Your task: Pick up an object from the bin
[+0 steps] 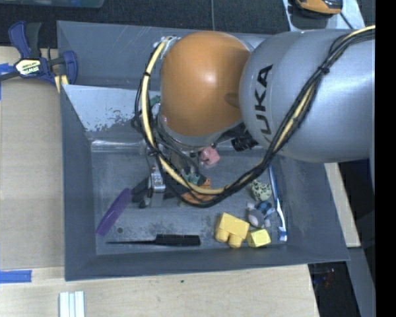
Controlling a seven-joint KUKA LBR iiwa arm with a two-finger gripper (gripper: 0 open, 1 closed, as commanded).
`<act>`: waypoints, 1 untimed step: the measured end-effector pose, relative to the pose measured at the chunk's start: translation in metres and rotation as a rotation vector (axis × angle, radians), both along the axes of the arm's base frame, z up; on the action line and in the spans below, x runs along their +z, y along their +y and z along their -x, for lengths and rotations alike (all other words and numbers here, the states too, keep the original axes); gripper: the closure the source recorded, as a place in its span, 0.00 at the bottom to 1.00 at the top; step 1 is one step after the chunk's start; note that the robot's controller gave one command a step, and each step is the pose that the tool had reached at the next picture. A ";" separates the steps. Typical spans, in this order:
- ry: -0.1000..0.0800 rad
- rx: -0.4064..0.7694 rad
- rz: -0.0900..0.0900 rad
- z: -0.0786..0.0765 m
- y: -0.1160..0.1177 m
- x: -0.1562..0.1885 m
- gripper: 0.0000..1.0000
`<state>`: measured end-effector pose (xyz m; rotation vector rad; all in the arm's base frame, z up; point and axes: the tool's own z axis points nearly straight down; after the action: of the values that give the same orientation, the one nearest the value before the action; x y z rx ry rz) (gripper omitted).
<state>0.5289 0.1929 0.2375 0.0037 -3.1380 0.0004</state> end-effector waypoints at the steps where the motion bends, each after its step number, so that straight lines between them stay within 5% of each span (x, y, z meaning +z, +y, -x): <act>1: -0.007 -0.003 -0.001 -0.002 -0.001 0.003 0.00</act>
Offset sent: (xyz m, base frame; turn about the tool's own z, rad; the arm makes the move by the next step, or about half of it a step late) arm -0.0435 -0.0588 -0.1675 0.0263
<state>0.5306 0.1922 0.2408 -0.0005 -3.1447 -0.0018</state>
